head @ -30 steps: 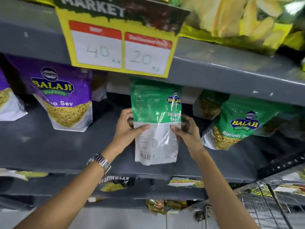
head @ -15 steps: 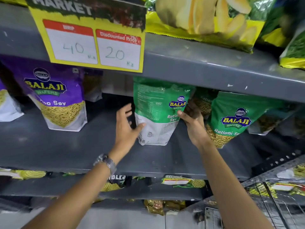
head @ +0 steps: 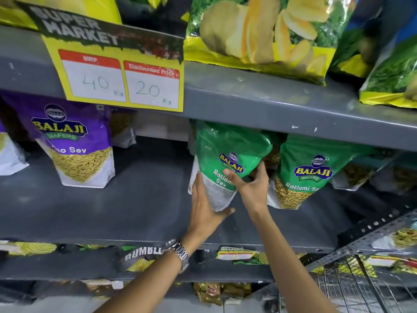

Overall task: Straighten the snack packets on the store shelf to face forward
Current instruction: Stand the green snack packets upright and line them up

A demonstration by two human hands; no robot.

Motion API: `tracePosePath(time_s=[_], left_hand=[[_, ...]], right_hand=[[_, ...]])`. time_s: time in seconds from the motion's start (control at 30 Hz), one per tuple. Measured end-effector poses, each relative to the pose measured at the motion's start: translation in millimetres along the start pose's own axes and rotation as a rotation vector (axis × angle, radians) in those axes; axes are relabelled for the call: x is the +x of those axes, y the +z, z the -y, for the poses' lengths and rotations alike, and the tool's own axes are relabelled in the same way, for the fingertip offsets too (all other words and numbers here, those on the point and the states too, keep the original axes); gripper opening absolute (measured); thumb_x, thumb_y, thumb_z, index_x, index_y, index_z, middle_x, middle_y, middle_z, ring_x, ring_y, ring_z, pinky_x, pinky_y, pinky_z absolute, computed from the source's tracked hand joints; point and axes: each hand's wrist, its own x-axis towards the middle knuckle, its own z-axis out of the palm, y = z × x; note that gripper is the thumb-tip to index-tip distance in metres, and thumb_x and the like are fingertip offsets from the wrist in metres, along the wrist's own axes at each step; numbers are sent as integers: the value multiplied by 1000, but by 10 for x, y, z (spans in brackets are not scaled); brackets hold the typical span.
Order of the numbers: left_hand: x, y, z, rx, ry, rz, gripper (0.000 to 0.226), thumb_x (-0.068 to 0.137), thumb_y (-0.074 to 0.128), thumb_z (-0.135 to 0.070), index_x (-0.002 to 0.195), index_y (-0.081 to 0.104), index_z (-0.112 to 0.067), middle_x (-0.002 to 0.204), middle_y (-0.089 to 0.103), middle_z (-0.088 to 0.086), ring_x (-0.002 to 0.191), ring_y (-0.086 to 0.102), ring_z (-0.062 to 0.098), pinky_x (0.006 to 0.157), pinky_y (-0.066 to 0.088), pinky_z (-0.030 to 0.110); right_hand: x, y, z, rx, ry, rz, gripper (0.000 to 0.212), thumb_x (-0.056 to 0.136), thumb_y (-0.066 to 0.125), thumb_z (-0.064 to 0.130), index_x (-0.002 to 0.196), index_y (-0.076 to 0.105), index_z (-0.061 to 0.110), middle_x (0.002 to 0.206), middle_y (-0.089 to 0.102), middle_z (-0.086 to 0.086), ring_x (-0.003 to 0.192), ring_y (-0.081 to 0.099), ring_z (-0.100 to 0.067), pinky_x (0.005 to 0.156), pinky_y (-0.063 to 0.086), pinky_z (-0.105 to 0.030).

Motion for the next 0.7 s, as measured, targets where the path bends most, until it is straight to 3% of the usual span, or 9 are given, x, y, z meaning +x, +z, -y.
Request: tracePosePath(time_s=[0.2,0.3,0.37,0.43,0.6,0.7], left_hand=[[263,8,-14,-31,-36,-18,116,49,84,-46,143,19,-28,145,36,0,136,34,14,109,39,40],[331,-52,47,-12,-5,-7,107,55,79,-54,143,25,-28,140,34,0,134,32,12,112,28,25],[367,-113,73,54,59,-1,103,55,72,-58,142,31,-22,125,31,2,123,33,10,104,22,5],[426,-180,97,116,92,-4,102,51,65,-59,140,37,-16,114,29,3,114,33,13,96,20,-2],[667,-442,110,168,-9,150,103,44,62,-50,140,39,-21,122,47,0,119,39,15,102,27,21],[812,-656,156,115,-78,248,95,50,66,-37,140,38,-22,129,59,2,121,52,17,106,41,40]], right_hand=[[-136,-186,-23,79,54,174,37,63,79,4,90,54,11,91,68,-3,85,67,-7,70,55,-21],[59,-392,-121,115,120,145,42,65,78,1,100,57,9,98,73,-3,94,68,-14,79,54,-25],[218,-457,-194,74,123,106,58,65,81,6,116,53,5,116,66,-13,110,63,-22,91,52,-35],[344,-441,-237,20,119,102,72,65,81,6,127,46,4,130,57,-16,118,56,-24,97,49,-36],[535,-275,-257,47,140,115,85,65,80,-2,137,36,5,134,49,-9,120,50,-17,79,50,-9],[563,-218,-289,25,165,202,93,56,87,6,135,39,7,133,56,-7,119,56,-16,92,50,-23]])
